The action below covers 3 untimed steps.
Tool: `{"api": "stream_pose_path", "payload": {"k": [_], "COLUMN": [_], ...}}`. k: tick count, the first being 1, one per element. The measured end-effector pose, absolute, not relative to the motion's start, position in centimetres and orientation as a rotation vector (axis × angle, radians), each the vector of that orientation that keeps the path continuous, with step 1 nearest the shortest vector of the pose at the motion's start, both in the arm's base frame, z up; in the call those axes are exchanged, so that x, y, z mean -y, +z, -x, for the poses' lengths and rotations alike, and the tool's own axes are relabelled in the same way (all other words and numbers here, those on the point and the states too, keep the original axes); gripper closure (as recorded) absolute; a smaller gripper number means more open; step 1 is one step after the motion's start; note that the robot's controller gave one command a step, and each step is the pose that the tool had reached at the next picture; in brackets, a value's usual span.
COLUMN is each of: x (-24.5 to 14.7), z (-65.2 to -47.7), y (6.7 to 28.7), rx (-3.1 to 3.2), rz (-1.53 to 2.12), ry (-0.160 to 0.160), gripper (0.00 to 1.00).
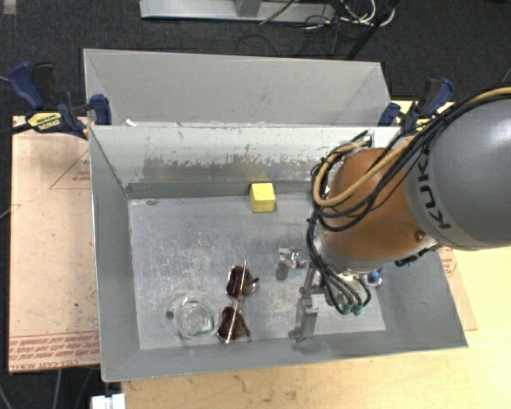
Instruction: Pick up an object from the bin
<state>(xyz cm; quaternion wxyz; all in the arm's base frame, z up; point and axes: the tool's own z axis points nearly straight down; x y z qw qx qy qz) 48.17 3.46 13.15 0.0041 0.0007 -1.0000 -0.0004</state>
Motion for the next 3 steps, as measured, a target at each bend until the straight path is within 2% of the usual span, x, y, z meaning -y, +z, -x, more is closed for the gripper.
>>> {"api": "stream_pose_path", "payload": {"k": [1,2,3], "x": [-3.4,-8.6,-11.5], "z": [-48.4,-49.6,-48.6], "y": [13.5,9.8,10.7], "rx": [3.141,3.084,3.073], "rz": [0.000,-0.615,-0.657], "ry": [-0.002,-0.001,-0.002], "gripper": [0.00,0.00,0.00]}}
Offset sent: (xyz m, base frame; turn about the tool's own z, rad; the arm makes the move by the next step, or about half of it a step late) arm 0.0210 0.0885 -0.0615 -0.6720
